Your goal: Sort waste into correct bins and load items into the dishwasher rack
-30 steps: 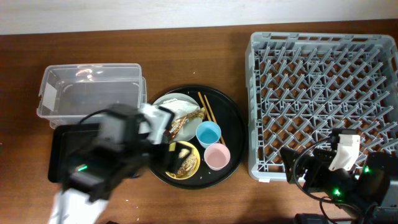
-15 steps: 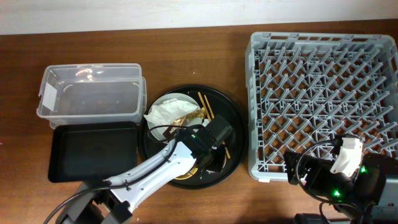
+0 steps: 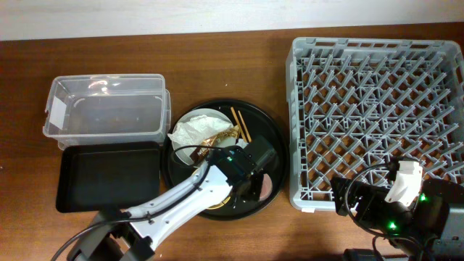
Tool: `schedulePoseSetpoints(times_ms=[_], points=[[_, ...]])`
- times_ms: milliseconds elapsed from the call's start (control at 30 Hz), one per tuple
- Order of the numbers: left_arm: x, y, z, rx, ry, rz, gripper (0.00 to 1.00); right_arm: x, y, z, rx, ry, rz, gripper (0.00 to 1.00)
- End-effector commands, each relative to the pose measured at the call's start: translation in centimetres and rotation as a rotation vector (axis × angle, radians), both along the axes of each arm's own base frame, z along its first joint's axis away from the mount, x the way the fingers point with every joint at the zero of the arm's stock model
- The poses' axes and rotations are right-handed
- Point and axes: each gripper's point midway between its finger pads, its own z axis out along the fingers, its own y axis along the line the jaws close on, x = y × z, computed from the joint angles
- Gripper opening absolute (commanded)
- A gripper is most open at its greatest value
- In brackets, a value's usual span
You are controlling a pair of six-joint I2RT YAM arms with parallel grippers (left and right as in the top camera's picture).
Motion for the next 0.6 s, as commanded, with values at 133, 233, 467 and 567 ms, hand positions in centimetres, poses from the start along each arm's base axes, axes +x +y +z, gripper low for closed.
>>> schedulePoseSetpoints(times_ms=[133, 233, 467, 567], points=[[-0.3, -2.0, 10.0, -0.253, -0.1, -0.093, 0.0, 0.1, -0.2, 0.6, -0.002, -0.015, -0.017, 0.99], [-1.0, -0.6, 17.0, -0.521, -0.141, -0.183, 0.0, -0.2, 4.0, 3.0, 0.038, -0.165, 0.305, 0.89], [-4.9, 2.8, 28.9, -1.188, -0.136, -0.536, 0.0, -4.6, 11.4, 12.2, 0.288, -0.631, 0.952, 0.93], [-6.7, 2.9, 30.8, -1.312, -0.103, -0.633, 0.0, -5.4, 11.9, 13.1, 0.357, -0.649, 1.036, 0.94]])
